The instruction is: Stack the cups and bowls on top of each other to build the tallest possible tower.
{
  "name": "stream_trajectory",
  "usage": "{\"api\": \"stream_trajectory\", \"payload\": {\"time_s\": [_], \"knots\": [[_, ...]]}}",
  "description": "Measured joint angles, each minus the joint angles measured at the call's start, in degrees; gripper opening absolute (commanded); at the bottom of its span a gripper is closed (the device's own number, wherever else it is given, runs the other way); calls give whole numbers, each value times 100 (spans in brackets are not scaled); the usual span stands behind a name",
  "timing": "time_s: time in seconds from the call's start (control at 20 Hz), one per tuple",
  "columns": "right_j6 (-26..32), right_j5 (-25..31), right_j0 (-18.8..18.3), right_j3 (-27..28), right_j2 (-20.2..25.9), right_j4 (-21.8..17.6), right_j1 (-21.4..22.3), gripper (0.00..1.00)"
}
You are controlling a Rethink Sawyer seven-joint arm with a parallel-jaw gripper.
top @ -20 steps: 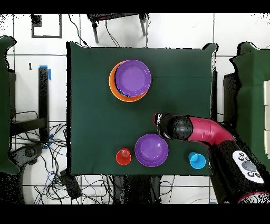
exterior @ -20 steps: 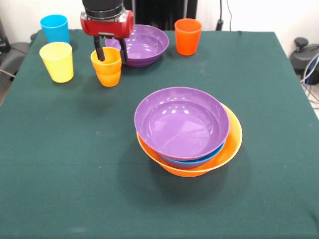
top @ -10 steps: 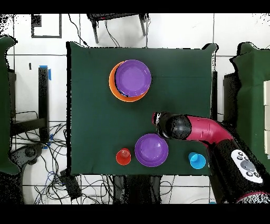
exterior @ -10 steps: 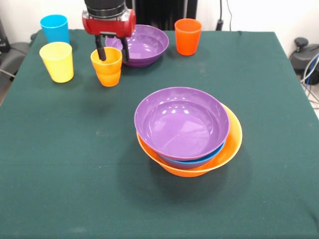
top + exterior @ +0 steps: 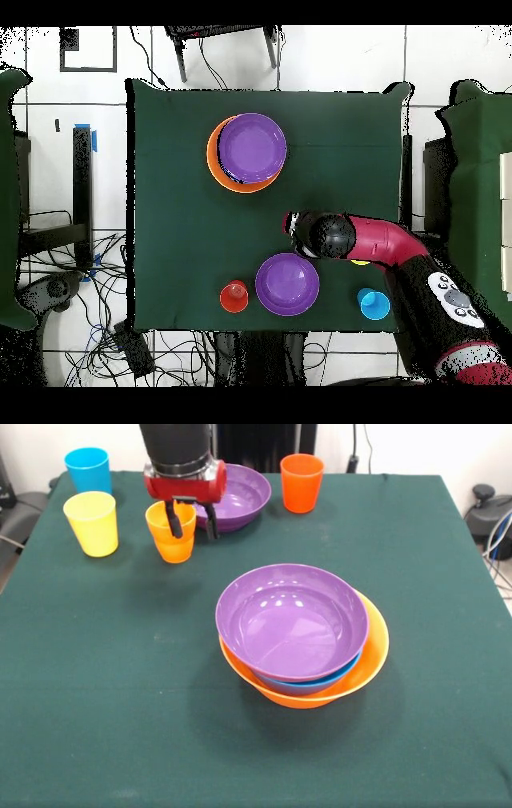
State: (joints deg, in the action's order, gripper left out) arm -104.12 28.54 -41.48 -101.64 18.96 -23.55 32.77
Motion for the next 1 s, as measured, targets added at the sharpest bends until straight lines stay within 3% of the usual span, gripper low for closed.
{"api": "stream_trajectory", "payload": {"time_s": [0.65,1.0], "knots": [[0,0,12,214,-34,-40,-660,100],[0,-1,-41,101,-27,-39,-322,100]]}}
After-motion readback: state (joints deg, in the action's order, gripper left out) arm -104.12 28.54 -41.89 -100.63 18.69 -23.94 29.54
